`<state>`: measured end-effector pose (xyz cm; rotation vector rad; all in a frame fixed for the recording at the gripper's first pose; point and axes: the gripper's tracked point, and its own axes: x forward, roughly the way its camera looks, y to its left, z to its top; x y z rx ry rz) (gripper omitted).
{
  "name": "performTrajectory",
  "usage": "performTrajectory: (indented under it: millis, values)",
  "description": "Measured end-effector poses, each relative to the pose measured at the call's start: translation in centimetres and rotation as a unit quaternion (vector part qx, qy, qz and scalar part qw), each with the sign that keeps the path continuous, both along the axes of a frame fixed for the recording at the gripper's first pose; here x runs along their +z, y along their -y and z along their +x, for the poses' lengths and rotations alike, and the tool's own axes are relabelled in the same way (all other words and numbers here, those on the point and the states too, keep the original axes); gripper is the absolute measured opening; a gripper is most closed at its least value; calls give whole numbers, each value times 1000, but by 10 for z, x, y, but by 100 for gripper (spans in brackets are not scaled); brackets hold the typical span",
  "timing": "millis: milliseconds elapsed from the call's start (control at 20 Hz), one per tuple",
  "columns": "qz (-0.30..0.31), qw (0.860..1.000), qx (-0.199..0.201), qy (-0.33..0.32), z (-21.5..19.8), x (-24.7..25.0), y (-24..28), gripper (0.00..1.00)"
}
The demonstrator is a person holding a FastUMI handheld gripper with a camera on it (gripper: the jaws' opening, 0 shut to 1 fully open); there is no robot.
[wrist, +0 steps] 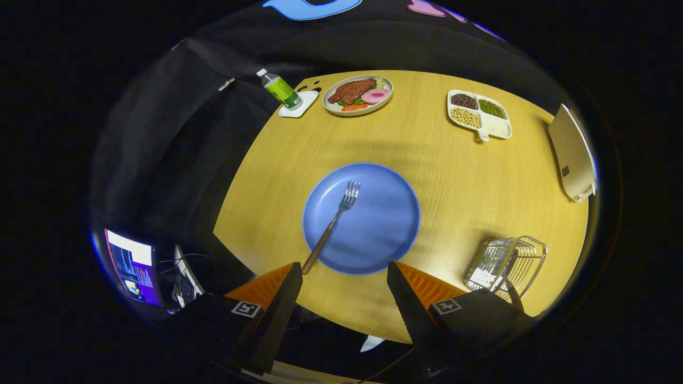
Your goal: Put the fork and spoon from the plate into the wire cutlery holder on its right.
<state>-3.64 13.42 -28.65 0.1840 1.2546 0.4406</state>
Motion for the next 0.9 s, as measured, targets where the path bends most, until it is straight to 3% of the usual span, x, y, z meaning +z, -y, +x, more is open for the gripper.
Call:
performTrajectory:
  millis: [750, 850, 900]
  values:
    - [-66, 994, -31, -77, 18, -104, -55, 98]
    - [-67, 993, -38, -87, 17, -110, -60, 95]
    - [-67, 992, -42, -95, 15, -113, -61, 81]
